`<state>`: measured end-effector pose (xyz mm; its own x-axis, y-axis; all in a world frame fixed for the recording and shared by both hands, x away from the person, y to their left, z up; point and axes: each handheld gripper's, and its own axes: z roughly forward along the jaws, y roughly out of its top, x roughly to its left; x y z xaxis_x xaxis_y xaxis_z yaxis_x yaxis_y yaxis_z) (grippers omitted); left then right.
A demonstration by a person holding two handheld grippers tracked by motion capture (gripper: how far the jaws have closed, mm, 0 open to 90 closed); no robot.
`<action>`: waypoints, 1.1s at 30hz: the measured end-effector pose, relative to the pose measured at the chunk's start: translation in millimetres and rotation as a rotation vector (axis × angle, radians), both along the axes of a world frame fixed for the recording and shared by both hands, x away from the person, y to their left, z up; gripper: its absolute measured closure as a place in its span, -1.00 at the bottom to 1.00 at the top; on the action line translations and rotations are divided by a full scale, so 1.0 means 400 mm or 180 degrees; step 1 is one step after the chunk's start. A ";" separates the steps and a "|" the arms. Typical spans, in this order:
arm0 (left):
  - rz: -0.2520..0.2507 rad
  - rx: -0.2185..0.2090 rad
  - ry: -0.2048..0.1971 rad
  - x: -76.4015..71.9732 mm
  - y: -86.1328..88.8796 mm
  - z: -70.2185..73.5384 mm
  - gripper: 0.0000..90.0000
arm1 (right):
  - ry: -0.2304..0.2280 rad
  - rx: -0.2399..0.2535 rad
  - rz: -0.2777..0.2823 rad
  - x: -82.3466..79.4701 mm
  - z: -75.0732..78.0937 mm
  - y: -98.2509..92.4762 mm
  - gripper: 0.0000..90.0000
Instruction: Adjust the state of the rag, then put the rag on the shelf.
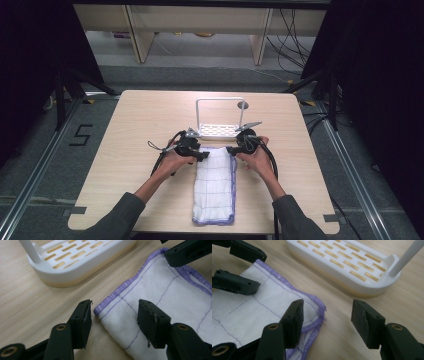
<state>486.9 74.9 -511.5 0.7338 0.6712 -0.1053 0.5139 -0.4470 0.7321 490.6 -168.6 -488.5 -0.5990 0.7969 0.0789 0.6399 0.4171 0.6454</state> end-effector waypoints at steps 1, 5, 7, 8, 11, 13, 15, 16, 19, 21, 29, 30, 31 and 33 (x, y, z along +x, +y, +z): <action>-0.0024 0.0002 0.0012 0.000 0.000 0.000 0.06 | 0.0006 0.0006 0.0027 0.002 -0.003 0.000 -0.02; -0.0036 0.0009 0.0010 -0.001 -0.003 -0.004 0.13 | 0.0033 -0.0039 0.0016 0.001 -0.006 0.005 -0.02; -0.0053 0.0042 0.0010 -0.005 -0.005 -0.003 0.21 | 0.0025 -0.0083 0.0053 0.002 -0.010 0.009 -0.02; -0.0073 0.0040 -0.0011 -0.006 -0.007 -0.003 0.25 | 0.0060 -0.0093 0.0056 0.001 -0.009 0.011 -0.02; -0.0099 0.0047 -0.0031 -0.012 -0.011 -0.003 0.38 | 0.0045 -0.0122 0.0070 0.002 -0.014 0.015 -0.02; -0.0127 0.0066 -0.0045 -0.013 -0.014 -0.002 0.46 | 0.0032 -0.0077 0.0044 0.000 -0.013 0.019 -0.02; -0.0146 0.0068 -0.0059 -0.015 -0.015 -0.003 0.52 | 0.0031 -0.0083 0.0047 -0.001 -0.013 0.020 -0.02; -0.0170 0.0073 -0.0066 -0.016 -0.015 -0.002 0.55 | 0.0035 -0.0107 0.0026 -0.002 -0.013 0.021 -0.02; -0.0195 0.0089 -0.0084 -0.019 -0.018 -0.002 0.63 | 0.0060 -0.0088 0.0016 -0.002 -0.016 0.021 -0.02; -0.0188 0.0083 -0.0108 -0.020 -0.018 -0.002 0.66 | 0.0057 -0.0094 0.0019 -0.002 -0.018 0.022 0.04; -0.0198 0.0064 -0.0140 -0.022 -0.018 -0.004 0.72 | 0.0112 0.0116 0.0199 -0.005 -0.034 0.022 0.73; -0.0198 0.0064 -0.0148 -0.022 -0.018 -0.004 0.74 | 0.0054 0.0134 0.0249 -0.005 -0.037 0.024 0.81; -0.0189 0.0058 -0.0155 -0.023 -0.018 -0.003 0.75 | 0.0101 0.0082 0.0236 -0.010 -0.030 0.024 0.85; -0.0154 -0.0028 -0.0124 -0.023 -0.015 0.001 0.79 | -0.0002 0.0009 0.0266 -0.013 -0.029 0.026 0.88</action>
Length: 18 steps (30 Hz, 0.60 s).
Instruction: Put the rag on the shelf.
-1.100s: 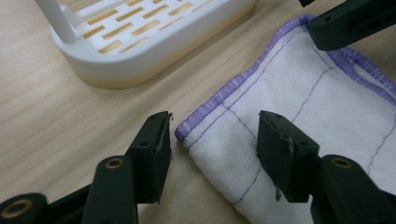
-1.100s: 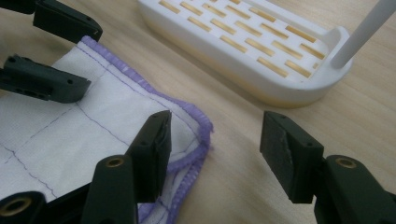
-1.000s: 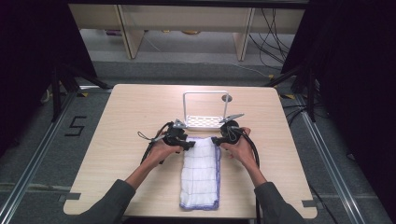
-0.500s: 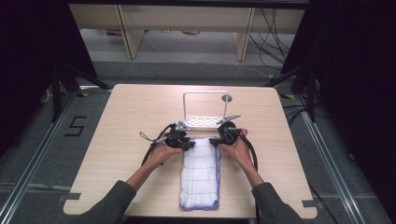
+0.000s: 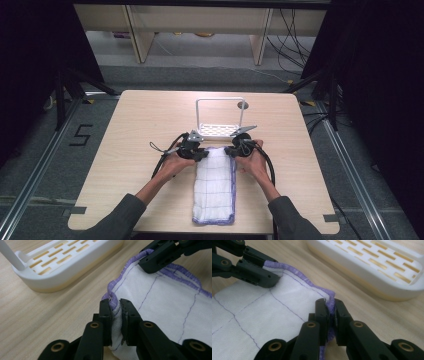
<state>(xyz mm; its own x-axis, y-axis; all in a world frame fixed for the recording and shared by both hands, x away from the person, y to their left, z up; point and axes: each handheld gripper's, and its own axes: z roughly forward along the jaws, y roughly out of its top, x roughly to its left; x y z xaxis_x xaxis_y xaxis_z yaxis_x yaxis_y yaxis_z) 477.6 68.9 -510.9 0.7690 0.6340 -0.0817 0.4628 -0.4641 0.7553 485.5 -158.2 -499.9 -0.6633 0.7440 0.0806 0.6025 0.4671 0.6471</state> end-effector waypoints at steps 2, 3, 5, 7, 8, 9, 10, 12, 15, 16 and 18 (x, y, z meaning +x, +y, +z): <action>0.0003 -0.0039 -0.0034 -0.003 0.005 0.010 0.81 | -0.0036 0.0054 0.0068 -0.006 0.010 0.002 0.88; 0.0012 -0.0052 -0.0050 -0.006 0.006 0.017 0.81 | -0.0089 0.0132 0.0037 -0.011 0.015 0.005 0.89; 0.0016 -0.0050 -0.0114 -0.014 0.008 0.032 0.81 | -0.0172 0.0138 0.0058 -0.020 0.032 0.004 0.89; 0.0024 -0.0082 -0.0167 -0.024 0.010 0.050 0.82 | -0.0182 0.0144 0.0119 -0.029 0.053 0.000 0.89; 0.0013 -0.0099 -0.0179 -0.030 0.012 0.060 0.82 | -0.0251 0.0220 0.0118 -0.033 0.059 0.001 0.89; 0.0021 -0.0132 -0.0207 -0.037 0.012 0.068 0.82 | -0.0286 0.0224 0.0102 -0.037 0.068 0.000 0.89; -0.0008 -0.0129 -0.0239 -0.042 0.015 0.078 0.82 | -0.0242 0.0238 0.0130 -0.042 0.080 -0.002 0.89; -0.0005 -0.0141 -0.0282 -0.054 0.021 0.097 0.82 | -0.0269 0.0231 0.0129 -0.052 0.096 -0.005 0.89; -0.0003 -0.0183 -0.0339 -0.070 0.028 0.118 0.82 | -0.0361 0.0263 0.0171 -0.065 0.112 -0.007 0.89; 0.0008 -0.0204 -0.0351 -0.078 0.029 0.126 0.82 | -0.0318 0.0322 0.0163 -0.071 0.116 -0.006 0.89; -0.0014 -0.0269 -0.0395 -0.096 0.028 0.145 0.82 | -0.0437 0.0366 0.0147 -0.082 0.126 -0.008 0.89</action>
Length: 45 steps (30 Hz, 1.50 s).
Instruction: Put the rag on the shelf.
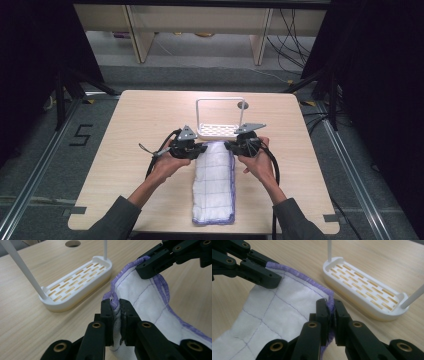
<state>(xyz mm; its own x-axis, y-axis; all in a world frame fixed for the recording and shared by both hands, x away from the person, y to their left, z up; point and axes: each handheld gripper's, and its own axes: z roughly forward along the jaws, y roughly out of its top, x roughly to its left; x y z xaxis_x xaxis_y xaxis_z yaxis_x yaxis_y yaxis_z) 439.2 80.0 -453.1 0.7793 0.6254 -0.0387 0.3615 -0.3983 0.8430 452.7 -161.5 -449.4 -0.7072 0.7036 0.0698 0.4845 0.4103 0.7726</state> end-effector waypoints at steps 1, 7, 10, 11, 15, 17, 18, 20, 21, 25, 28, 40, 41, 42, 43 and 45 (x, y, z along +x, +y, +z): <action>-0.0016 0.0026 -0.0022 -0.005 0.001 0.007 0.82 | -0.0007 -0.0036 0.0063 -0.008 0.013 -0.007 0.89; -0.0055 -0.0208 0.0049 -0.018 0.001 0.033 0.82 | -0.0081 0.0056 0.0059 -0.039 0.049 -0.018 0.89; -0.0029 -0.0195 0.0034 -0.021 -0.008 0.048 0.82 | -0.0123 0.0040 0.0098 -0.044 0.062 -0.018 0.89; -0.0060 -0.0202 0.0015 -0.021 -0.008 0.050 0.82 | -0.0118 0.0081 0.0045 -0.048 0.065 -0.016 0.89; -0.0068 -0.0259 0.0014 -0.024 0.002 0.072 0.82 | -0.0176 0.0106 0.0072 -0.055 0.089 -0.017 0.89; -0.0066 -0.0302 -0.0024 -0.030 0.008 0.091 0.82 | -0.0208 0.0095 0.0076 -0.057 0.106 -0.020 0.89; -0.0069 -0.0325 -0.0033 -0.031 0.012 0.106 0.82 | -0.0211 0.0133 0.0072 -0.058 0.111 -0.018 0.89; -0.0073 -0.0365 -0.0024 -0.032 0.014 0.128 0.82 | -0.0262 0.0154 0.0088 -0.062 0.132 -0.018 0.89; -0.0079 -0.0355 -0.0065 -0.032 0.015 0.140 0.82 | -0.0330 0.0155 0.0097 -0.063 0.143 -0.019 0.89; -0.0088 -0.0292 -0.0130 -0.033 0.016 0.199 0.82 | -0.0446 0.0244 0.0134 -0.074 0.193 -0.017 0.90; -0.0086 -0.0325 -0.0191 -0.030 0.021 0.258 0.82 | -0.0475 0.0298 0.0119 -0.079 0.235 -0.017 0.90; -0.0017 -0.0361 -0.0286 0.053 0.011 0.370 0.83 | -0.0688 0.0364 -0.0013 -0.003 0.366 -0.039 0.90; -0.0004 -0.0358 -0.0281 0.057 0.009 0.374 0.83 | -0.0694 0.0371 -0.0033 0.004 0.371 -0.041 0.90; 0.0008 -0.0370 -0.0300 0.065 0.008 0.378 0.83 | -0.0695 0.0354 -0.0020 0.010 0.375 -0.044 0.90; 0.0033 -0.0350 -0.0299 0.073 0.007 0.385 0.83 | -0.0700 0.0377 -0.0030 0.017 0.379 -0.047 0.90; 0.0018 -0.0385 -0.0309 0.084 0.004 0.393 0.83 | -0.0688 0.0425 -0.0087 0.028 0.390 -0.050 0.90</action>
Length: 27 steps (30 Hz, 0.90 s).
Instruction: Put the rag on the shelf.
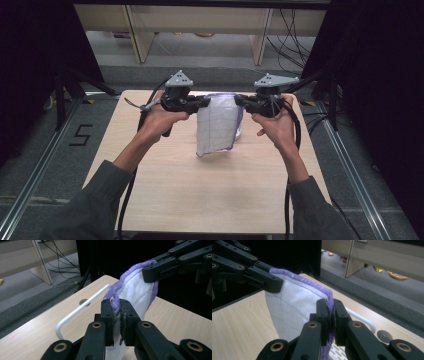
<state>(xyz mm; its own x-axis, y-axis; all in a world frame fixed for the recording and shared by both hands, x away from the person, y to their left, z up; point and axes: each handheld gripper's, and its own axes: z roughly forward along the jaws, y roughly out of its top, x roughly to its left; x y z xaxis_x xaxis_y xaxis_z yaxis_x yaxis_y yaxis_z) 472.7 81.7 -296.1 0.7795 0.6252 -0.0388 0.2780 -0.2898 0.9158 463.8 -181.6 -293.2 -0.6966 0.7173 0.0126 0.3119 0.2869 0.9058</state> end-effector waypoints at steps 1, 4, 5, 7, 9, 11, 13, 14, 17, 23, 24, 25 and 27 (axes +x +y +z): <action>-0.0011 0.0031 -0.0009 0.006 -0.002 0.008 0.83 | -0.0025 -0.0006 -0.0011 0.004 0.004 -0.001 0.90; 0.0025 0.0040 -0.0065 0.024 -0.011 0.022 0.82 | -0.0039 0.0019 -0.0029 0.020 0.027 -0.006 0.90; 0.0040 0.0057 -0.0072 0.030 -0.013 0.028 0.83 | -0.0058 -0.0006 -0.0038 0.025 0.031 -0.007 0.90; 0.0031 0.0060 -0.0103 0.044 -0.021 0.039 0.82 | -0.0087 0.0008 -0.0067 0.037 0.042 -0.006 0.90; 0.0045 0.0063 -0.0145 0.055 -0.027 0.048 0.82 | -0.0092 -0.0021 -0.0093 0.048 0.054 -0.007 0.90; 0.0072 0.0057 -0.0167 0.066 -0.032 0.058 0.82 | -0.0143 -0.0018 -0.0125 0.061 0.065 -0.007 0.90; 0.0085 0.0059 -0.0202 0.078 -0.033 0.071 0.82 | -0.0132 0.0027 -0.0132 0.071 0.077 -0.005 0.90; 0.0090 0.0059 -0.0220 0.084 -0.033 0.077 0.82 | -0.0137 0.0027 -0.0162 0.076 0.085 -0.004 0.90; 0.0119 0.0039 -0.0278 0.103 -0.029 0.087 0.82 | -0.0172 0.0024 -0.0189 0.093 0.098 -0.001 0.90; 0.0266 -0.0011 -0.0282 0.140 -0.022 0.086 0.81 | -0.0190 0.0005 -0.0194 0.129 0.114 0.009 0.90; 0.0277 -0.0010 -0.0276 0.145 -0.021 0.086 0.81 | -0.0181 0.0030 -0.0204 0.136 0.116 0.010 0.90; 0.0294 -0.0045 -0.0261 0.151 -0.021 0.086 0.81 | -0.0197 0.0039 -0.0212 0.142 0.117 0.011 0.90; 0.0325 -0.0044 -0.0273 0.161 -0.022 0.088 0.81 | -0.0190 0.0057 -0.0231 0.156 0.117 0.012 0.90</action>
